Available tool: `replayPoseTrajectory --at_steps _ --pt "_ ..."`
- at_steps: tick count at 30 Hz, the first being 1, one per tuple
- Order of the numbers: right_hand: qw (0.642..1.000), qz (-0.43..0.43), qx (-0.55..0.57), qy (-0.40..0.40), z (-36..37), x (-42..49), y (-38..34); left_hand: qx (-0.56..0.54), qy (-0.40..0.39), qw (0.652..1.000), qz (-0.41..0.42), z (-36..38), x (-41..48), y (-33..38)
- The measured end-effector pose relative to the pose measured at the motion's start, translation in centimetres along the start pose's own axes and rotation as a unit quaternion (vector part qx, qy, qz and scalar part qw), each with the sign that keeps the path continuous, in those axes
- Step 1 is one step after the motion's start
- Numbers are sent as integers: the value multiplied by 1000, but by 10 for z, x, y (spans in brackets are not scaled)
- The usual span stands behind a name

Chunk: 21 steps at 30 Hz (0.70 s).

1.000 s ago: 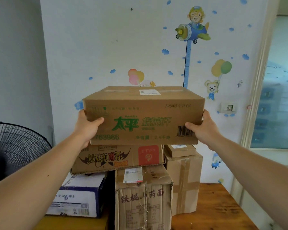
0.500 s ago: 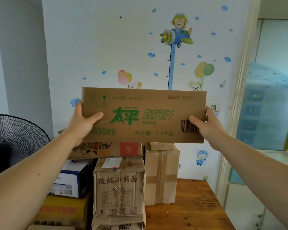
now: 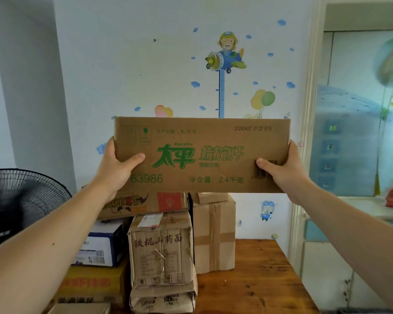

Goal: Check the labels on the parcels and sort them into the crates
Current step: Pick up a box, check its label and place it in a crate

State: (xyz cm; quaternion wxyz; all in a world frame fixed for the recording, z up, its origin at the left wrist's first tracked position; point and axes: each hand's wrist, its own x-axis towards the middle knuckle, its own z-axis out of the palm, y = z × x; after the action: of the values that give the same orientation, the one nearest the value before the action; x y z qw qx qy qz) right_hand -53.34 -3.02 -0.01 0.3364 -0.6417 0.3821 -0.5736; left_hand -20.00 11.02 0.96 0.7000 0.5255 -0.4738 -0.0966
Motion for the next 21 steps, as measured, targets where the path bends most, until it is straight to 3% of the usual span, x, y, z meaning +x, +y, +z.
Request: replayPoseTrajectory --at_steps 10,21 --pt "1000 9 19 20 8 -55 -8 -56 -88 993 -46 -51 -32 13" --pt "999 6 -32 14 -11 -72 -11 -1 -16 999 -47 -45 -78 26"
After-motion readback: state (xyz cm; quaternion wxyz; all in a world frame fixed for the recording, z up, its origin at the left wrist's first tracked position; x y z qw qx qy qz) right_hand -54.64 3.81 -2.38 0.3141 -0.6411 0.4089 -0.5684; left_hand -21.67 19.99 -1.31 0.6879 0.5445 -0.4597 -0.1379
